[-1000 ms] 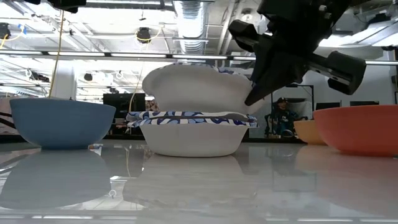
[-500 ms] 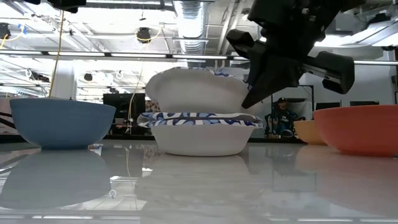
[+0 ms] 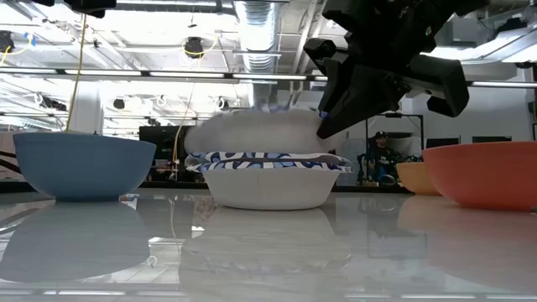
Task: Nest bowls inside each other by size order
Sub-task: Stack the top white blue bowl into the center white blue bowls
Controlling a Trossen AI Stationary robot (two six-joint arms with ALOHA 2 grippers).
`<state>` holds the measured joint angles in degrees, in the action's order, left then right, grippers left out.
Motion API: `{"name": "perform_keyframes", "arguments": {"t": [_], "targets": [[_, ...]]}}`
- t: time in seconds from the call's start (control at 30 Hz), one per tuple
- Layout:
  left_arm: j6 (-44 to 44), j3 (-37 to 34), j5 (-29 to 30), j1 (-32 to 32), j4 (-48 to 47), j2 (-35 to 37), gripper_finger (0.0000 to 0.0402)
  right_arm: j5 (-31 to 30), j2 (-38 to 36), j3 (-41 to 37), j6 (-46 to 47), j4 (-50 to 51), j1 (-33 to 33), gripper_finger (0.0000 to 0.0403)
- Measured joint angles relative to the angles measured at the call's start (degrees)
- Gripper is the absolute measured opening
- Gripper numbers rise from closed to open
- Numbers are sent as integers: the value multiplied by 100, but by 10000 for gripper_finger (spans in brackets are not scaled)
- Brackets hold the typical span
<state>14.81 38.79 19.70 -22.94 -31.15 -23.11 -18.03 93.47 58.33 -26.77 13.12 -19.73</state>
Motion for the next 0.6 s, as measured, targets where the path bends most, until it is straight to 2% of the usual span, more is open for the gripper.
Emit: {"name": "perform_keyframes", "arguments": {"t": [0.6], "targets": [[-54,0,0,0,-37,0,185,10,0,74,516,-40,-74,151]]}}
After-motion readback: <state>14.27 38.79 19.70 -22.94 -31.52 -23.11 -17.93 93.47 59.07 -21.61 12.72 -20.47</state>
